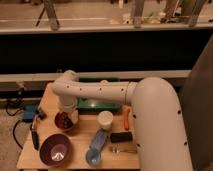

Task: Place grapes in plastic cup

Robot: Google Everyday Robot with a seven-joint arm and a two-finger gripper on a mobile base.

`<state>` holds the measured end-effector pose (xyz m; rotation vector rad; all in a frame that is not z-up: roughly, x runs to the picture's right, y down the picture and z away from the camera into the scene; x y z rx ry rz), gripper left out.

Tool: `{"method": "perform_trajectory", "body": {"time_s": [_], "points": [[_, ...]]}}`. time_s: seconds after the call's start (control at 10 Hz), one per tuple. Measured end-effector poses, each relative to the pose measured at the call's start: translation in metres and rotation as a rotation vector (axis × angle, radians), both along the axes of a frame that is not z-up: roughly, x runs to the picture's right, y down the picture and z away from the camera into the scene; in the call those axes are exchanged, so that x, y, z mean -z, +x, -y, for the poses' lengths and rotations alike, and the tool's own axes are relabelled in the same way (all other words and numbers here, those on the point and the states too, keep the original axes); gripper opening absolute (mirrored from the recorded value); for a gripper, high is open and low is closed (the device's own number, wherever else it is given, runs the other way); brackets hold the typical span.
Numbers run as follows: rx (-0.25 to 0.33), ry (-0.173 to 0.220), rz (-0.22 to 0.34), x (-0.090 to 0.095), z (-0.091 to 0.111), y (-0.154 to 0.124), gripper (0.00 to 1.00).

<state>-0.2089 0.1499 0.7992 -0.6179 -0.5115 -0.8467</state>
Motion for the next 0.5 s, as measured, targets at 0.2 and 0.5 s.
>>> {"method": "perform_trajectory", "body": {"time_s": [0.2, 0.5], "points": [[0.005, -0.004, -0.001, -0.0018, -0.0012, -0.0005, 0.63], [0.01, -0.009, -0.005, -0.0038, -0.0022, -0.0008, 0.58]]}}
